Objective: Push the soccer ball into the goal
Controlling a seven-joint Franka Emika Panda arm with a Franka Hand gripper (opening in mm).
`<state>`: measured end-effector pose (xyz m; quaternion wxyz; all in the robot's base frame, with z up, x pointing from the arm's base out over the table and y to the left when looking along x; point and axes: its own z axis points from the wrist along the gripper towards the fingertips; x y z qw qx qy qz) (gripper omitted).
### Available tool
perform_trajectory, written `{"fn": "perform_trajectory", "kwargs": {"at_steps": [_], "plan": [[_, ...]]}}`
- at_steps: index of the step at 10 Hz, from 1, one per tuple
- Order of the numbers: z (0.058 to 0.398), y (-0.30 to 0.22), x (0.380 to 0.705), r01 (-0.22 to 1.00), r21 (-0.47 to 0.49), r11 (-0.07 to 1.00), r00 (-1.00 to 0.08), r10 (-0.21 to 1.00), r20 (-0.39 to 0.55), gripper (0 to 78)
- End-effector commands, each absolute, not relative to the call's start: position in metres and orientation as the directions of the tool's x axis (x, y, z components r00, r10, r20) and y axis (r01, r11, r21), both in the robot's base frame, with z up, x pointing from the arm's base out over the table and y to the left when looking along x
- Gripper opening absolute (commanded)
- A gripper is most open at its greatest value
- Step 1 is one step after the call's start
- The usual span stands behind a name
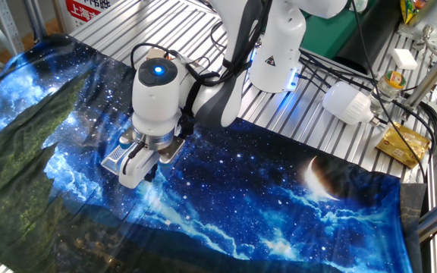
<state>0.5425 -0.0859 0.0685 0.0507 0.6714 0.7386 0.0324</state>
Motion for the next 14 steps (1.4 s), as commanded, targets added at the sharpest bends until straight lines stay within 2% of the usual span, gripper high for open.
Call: {"fn": "perform_trajectory", "kwargs": {"at_steps": [1, 9, 11, 14], "plan": [[0.067, -0.090, 0.546, 0.987, 0.128, 0.097, -0.093, 0.995, -0.035, 0.0], [0.066, -0.107, 0.555, 0.983, 0.138, 0.118, -0.108, 0.991, -0.075, 0.0], [0.067, -0.106, 0.557, 0.981, 0.174, 0.084, -0.075, 0.996, -0.056, 0.0], [0.073, -0.103, 0.569, 0.983, 0.175, 0.052, -0.045, 0.998, -0.046, 0.0]]}}
